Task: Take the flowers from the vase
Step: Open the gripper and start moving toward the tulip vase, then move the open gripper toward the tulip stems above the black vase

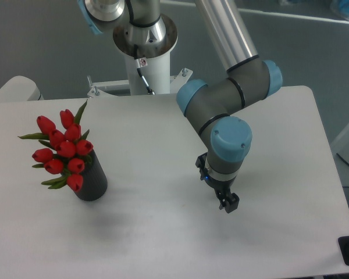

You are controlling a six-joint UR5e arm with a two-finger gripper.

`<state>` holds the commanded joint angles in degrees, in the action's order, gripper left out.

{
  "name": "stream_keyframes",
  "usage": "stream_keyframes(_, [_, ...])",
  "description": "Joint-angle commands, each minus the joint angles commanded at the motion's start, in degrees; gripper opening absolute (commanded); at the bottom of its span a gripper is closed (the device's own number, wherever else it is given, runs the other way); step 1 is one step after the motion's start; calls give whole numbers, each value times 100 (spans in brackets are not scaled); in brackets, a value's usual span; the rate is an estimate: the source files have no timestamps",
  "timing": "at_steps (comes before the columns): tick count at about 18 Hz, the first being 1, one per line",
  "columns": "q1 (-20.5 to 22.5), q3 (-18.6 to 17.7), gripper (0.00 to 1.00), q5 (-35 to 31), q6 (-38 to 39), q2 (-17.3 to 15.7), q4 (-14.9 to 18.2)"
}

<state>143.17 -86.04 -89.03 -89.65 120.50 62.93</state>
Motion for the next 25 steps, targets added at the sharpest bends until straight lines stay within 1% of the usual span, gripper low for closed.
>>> stream_keyframes(10, [-26, -17, 100, 97, 70, -17, 44])
stream_keyframes(12, [-53, -61, 100, 97, 79, -61, 53])
stream_keyframes(14, [-105, -131, 100, 315, 79, -175, 88])
stream_keyframes(16, [-88, -307, 100, 780, 79, -368, 88])
stream_keyframes(20, [-35, -895, 100, 1642, 79, -851, 44])
stream_keyframes(22, [9, -1080, 100, 1923, 79, -1054, 35])
stream_keyframes(25, [18, -1396, 100, 2336, 79, -1256, 44])
